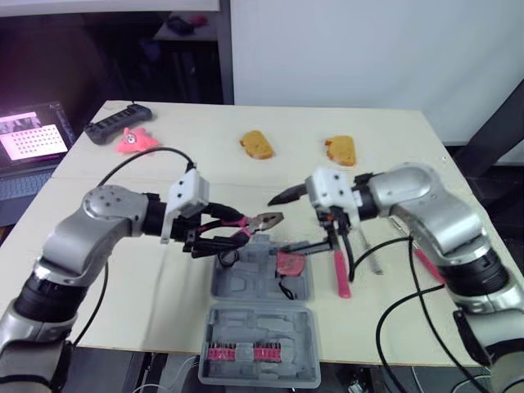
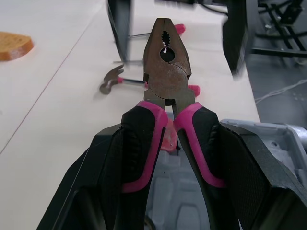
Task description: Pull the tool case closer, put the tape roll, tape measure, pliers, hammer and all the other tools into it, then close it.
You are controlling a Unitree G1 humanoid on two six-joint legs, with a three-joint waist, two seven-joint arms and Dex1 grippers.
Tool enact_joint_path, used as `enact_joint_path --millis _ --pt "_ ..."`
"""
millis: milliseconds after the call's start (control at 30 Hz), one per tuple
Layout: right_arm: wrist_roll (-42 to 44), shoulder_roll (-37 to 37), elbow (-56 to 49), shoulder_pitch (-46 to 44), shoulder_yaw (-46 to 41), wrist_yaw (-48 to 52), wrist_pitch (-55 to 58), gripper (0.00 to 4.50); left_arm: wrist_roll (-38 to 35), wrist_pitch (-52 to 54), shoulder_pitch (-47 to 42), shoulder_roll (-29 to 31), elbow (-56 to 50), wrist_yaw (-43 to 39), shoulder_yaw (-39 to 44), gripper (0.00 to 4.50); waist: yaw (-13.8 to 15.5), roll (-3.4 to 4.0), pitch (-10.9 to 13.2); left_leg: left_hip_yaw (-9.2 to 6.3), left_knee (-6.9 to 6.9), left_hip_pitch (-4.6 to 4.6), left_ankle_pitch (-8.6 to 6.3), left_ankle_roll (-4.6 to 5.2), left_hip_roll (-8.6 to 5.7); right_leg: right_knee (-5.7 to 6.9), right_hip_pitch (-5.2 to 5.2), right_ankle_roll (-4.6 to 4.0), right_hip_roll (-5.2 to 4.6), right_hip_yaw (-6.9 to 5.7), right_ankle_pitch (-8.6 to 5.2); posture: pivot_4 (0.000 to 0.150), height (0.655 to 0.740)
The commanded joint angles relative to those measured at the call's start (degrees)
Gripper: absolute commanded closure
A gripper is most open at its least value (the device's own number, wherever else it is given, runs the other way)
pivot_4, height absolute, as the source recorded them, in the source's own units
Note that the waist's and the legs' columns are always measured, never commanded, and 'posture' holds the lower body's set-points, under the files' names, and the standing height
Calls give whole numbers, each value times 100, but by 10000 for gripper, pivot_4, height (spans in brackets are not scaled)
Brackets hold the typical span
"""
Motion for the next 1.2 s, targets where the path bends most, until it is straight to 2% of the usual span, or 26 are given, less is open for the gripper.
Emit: enact_joint_path --millis 33,67,133,167,300,333,867,1000,1033,1200 --pt "83 108 -374 24 -125 -176 80 0 -4 -85 -167 -48 -77 -160 -48 20790 -16 0 0 0 0 0 0 0 0 0 0 0 0 0 0 1500 7377" --pt "121 147 -441 70 -133 -241 141 0 16 -103 -175 -58 -65 -190 -74 20790 -17 0 0 -1 0 0 0 0 1 3 -1 0 1 0 0 1500 7377" --pt "148 186 -517 137 -153 -327 215 5752 51 -150 -165 -72 -44 -224 -92 20790 -11 0 0 -6 0 2 1 1 1 8 -2 -1 4 -1 0 1500 7377" --pt "149 205 -531 154 -174 -359 238 9428 63 -169 -154 -71 -42 -244 -100 20791 -10 0 0 -7 0 2 1 1 1 9 -2 -1 4 -1 0 1500 7377" --pt "154 215 -470 121 -257 -423 261 28937 124 -238 -116 -77 -29 -313 -109 20792 1 0 0 -6 4 1 1 1 0 9 -1 -1 3 0 0 1500 7377" --pt "156 210 -455 107 -265 -425 262 29345 139 -259 -114 -85 -17 -316 -102 20803 1 0 0 -7 3 1 1 1 0 9 -1 -1 3 -1 0 1500 7377" --pt "577 251 -251 -42 -519 -412 674 29345 200 -334 -165 -129 92 -293 -68 20832 0 0 0 -7 4 1 1 1 0 10 -1 -1 3 -1 0 1500 7377" --pt "666 235 -288 -54 -546 -439 803 15235 96 -215 -196 -194 105 -235 -31 20834 -2 0 0 -7 3 1 1 1 1 11 -1 -1 4 -1 0 1500 7377" --pt "676 219 -313 -51 -543 -432 825 9459 76 -196 -203 -208 109 -229 -25 20834 -2 0 0 -7 3 1 1 1 1 11 -1 -1 4 -1 0 1500 7377" --pt "644 185 -336 -52 -542 -423 809 9282 84 -189 -260 -253 139 -240 -13 20835 0 0 0 -7 4 1 1 1 0 11 -1 -1 4 -1 0 1500 7377"
